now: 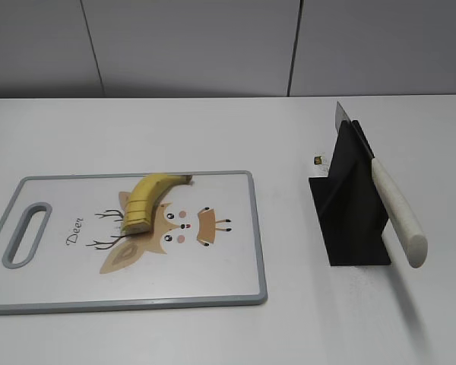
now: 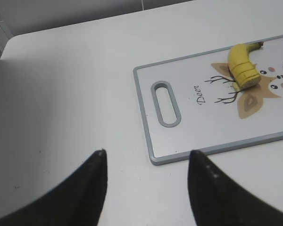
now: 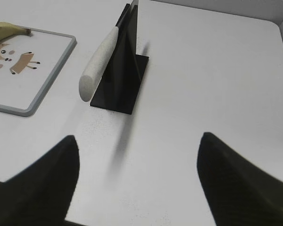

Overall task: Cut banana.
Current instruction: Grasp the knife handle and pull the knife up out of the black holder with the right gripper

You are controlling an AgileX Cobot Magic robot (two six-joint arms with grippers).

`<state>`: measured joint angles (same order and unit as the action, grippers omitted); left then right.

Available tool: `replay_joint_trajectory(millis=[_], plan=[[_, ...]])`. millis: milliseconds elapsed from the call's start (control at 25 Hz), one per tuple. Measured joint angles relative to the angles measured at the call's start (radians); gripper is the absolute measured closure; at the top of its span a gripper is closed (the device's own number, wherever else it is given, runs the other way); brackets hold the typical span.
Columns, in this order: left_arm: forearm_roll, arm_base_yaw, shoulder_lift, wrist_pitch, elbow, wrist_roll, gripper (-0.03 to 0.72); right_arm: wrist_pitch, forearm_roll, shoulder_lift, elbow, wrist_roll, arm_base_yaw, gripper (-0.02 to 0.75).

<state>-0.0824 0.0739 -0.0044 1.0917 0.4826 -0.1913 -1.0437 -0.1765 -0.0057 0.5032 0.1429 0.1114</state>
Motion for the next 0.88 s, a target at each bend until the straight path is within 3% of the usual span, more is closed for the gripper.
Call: replay_joint_trajectory(millis=[880], plan=[[0.0, 0.0, 0.0, 0.0, 0.0, 0.0, 0.153, 0.0, 0.0, 0.0, 0.0, 0.0, 0.0, 0.149]])
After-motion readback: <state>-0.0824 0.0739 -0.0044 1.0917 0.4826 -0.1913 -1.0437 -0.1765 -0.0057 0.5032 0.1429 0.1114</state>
